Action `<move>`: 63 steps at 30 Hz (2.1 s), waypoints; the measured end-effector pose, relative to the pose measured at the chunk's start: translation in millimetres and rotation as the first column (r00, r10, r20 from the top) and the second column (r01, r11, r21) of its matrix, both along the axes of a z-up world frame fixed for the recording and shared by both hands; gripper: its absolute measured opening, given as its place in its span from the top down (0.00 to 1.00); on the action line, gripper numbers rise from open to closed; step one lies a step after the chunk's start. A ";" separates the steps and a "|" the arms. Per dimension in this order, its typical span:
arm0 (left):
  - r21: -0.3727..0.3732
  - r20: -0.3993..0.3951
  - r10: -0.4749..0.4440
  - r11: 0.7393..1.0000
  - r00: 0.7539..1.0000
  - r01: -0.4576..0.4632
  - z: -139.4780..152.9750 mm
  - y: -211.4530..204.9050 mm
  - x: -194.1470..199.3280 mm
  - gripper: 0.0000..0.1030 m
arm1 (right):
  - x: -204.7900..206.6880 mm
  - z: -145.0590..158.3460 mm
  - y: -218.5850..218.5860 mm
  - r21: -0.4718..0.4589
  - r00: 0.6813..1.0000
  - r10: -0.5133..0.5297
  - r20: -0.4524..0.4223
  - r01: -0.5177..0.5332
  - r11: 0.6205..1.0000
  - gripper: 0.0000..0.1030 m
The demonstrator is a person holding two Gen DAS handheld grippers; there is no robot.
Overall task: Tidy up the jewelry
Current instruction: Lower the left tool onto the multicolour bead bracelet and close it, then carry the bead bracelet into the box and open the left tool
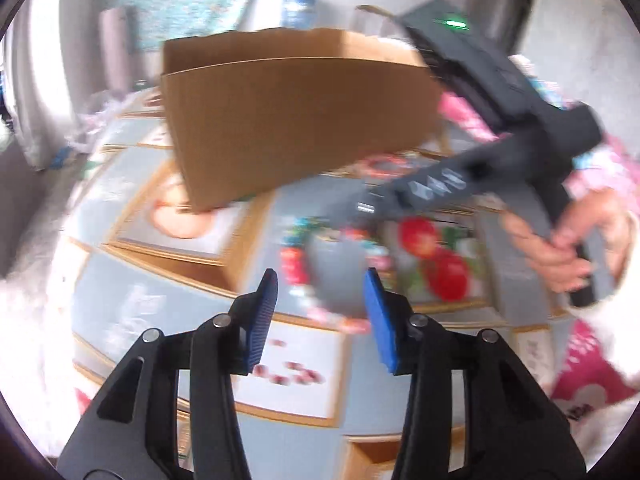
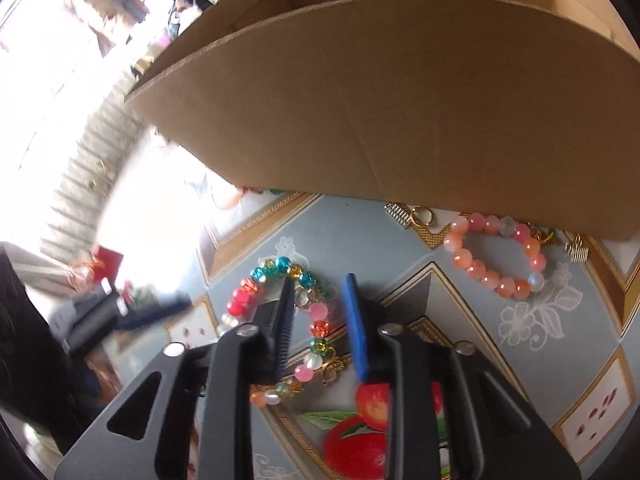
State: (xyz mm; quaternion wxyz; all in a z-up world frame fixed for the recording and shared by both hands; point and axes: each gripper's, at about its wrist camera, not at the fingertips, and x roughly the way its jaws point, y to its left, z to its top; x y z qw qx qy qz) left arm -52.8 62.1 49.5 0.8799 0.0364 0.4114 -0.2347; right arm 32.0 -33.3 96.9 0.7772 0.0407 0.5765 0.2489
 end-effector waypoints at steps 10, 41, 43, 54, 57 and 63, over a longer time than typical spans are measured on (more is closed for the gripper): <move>0.110 -0.009 0.050 0.993 0.999 -0.048 -14.3 -8.5 2.9 0.92 | -12.9 1.7 36.5 -0.159 0.986 0.161 0.037 -0.154 0.975 0.79; 0.058 0.323 0.090 0.992 0.942 -0.115 122.1 1.3 1.2 0.92 | -23.2 160.8 -11.7 -0.040 0.937 0.043 0.346 -0.032 0.999 0.90; 0.082 0.351 0.093 0.988 0.932 -0.130 137.4 -1.9 20.5 0.92 | -2.4 174.0 -11.5 -0.033 0.933 0.030 0.359 -0.020 0.999 0.90; 0.243 0.175 0.049 0.966 0.983 -0.092 123.1 -17.2 158.5 0.92 | 131.4 134.9 1.7 -0.055 0.980 0.006 0.199 0.005 0.998 0.90; 0.292 0.027 0.070 0.953 0.997 -0.075 97.8 -15.8 196.5 0.92 | 162.6 98.0 7.0 -0.032 0.997 -0.011 0.078 0.013 0.999 0.90; 0.427 -0.191 0.149 0.903 0.970 -0.055 68.0 -19.8 254.8 0.92 | 192.9 28.9 32.1 -0.052 0.986 -0.024 -0.165 0.015 0.999 0.90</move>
